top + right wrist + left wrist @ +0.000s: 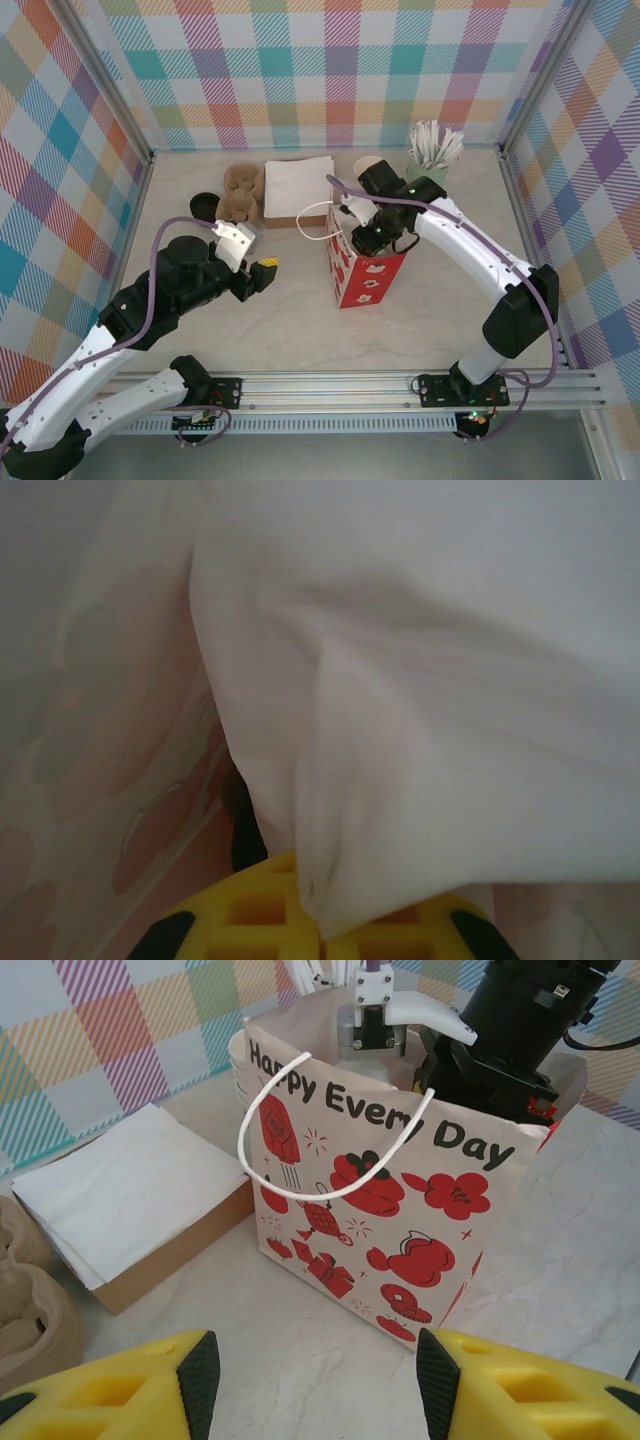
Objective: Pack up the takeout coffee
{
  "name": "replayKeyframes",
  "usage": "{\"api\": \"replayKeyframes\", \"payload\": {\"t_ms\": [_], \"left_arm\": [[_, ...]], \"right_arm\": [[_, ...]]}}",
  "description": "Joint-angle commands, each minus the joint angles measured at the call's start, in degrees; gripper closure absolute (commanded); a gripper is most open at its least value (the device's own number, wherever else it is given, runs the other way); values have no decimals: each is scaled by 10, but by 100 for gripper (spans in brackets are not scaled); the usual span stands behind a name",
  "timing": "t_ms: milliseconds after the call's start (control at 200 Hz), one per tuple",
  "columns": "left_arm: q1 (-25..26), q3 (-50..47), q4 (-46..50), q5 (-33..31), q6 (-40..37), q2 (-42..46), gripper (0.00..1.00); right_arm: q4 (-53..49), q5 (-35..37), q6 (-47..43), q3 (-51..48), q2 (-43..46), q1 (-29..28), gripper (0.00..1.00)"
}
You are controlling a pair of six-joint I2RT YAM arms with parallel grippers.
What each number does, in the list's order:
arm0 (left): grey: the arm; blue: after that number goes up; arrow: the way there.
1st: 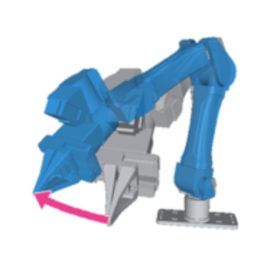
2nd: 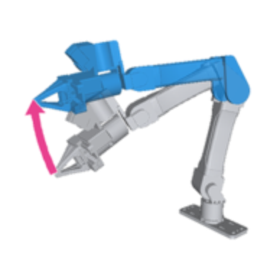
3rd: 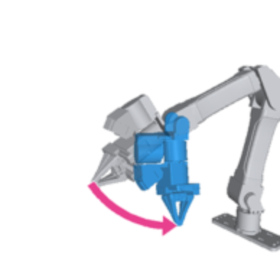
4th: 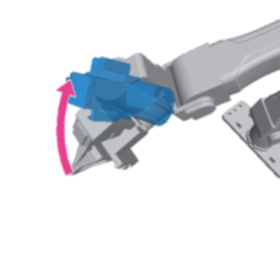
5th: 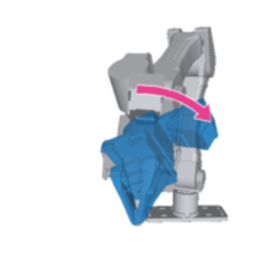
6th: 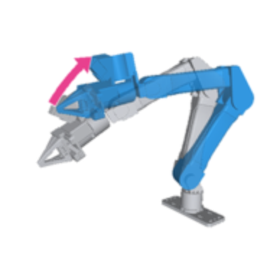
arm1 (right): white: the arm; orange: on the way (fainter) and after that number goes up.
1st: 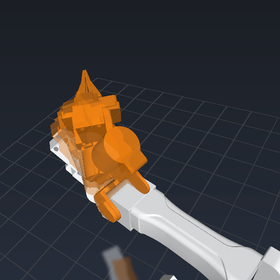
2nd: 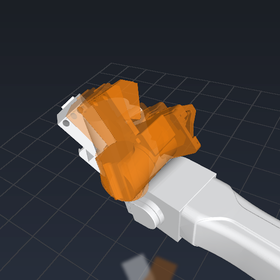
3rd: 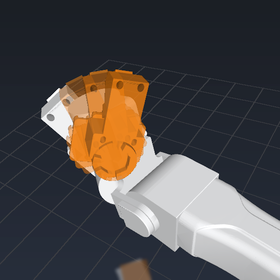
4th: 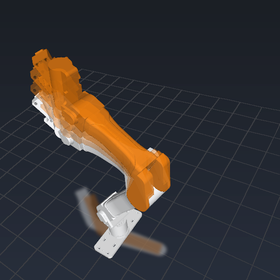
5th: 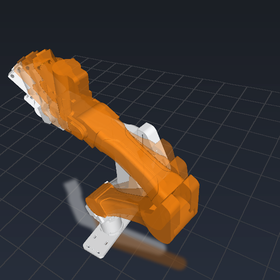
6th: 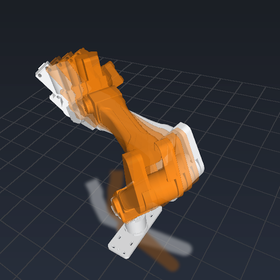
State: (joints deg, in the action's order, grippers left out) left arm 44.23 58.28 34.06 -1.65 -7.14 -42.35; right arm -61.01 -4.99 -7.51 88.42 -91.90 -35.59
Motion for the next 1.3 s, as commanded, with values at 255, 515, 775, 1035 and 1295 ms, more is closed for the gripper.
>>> {"api": "replayKeyframes", "payload": {"t_ms": [255,515,775,1035,1295], "left_arm": [[9,5,-27,-18,22,-12,41],[9,-10,-43,-119,94,-12,32],[-32,-35,7,-294,248,1,7],[-171,-72,34,-199,306,-8,1],[-322,-133,-32,-174,287,-36,0]], "right_arm": [[-55,4,0,89,48,2,50],[-66,48,5,140,107,9,24],[29,67,65,82,215,121,0],[157,110,127,-132,324,281,0],[391,218,162,-419,350,336,0]]}}
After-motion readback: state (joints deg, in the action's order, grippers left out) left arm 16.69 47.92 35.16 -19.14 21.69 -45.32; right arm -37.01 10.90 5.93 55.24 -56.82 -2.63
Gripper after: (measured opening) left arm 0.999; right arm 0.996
